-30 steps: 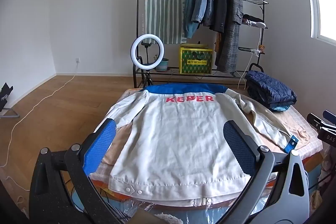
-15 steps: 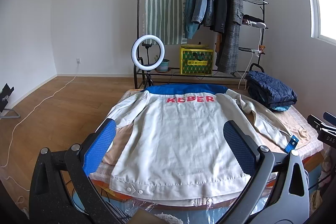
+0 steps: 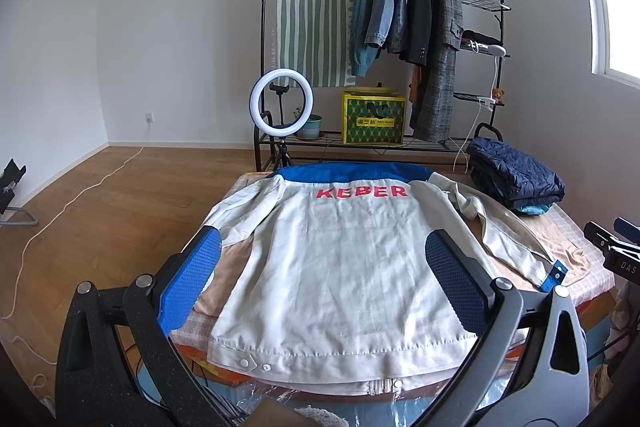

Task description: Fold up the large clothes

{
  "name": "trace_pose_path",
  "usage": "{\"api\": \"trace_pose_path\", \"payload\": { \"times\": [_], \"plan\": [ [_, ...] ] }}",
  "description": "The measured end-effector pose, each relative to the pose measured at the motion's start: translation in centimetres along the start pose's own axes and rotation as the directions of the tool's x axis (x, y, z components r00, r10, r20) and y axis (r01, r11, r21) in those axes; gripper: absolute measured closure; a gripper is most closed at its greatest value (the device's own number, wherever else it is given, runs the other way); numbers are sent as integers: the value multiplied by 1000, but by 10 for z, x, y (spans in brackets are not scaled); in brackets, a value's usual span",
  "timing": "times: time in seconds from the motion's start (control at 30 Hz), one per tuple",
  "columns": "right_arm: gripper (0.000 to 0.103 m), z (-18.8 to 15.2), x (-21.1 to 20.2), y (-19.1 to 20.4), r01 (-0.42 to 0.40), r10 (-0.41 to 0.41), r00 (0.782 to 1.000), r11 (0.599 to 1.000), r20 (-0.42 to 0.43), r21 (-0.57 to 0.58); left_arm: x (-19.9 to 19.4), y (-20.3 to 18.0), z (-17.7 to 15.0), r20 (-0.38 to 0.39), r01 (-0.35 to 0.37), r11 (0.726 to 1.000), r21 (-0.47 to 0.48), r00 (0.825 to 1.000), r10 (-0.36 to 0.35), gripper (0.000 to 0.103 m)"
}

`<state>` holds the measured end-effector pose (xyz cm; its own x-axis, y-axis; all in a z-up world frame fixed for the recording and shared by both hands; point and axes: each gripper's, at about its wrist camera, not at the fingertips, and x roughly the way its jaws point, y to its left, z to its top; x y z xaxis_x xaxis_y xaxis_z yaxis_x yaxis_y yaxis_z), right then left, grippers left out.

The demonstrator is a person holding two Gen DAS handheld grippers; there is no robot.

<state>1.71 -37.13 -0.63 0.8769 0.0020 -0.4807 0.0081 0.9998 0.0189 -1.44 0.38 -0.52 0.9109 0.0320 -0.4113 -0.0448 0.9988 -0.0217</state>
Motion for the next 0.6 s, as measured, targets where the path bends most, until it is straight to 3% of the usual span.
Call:
{"api": "trace_pose_path", "payload": {
  "times": [0.6],
  "plan": [
    [0,1,0,1,-2,2,1000,1000,-2,3,0,1,1,0,0,1000,-3,1000,0,0]
  ]
}}
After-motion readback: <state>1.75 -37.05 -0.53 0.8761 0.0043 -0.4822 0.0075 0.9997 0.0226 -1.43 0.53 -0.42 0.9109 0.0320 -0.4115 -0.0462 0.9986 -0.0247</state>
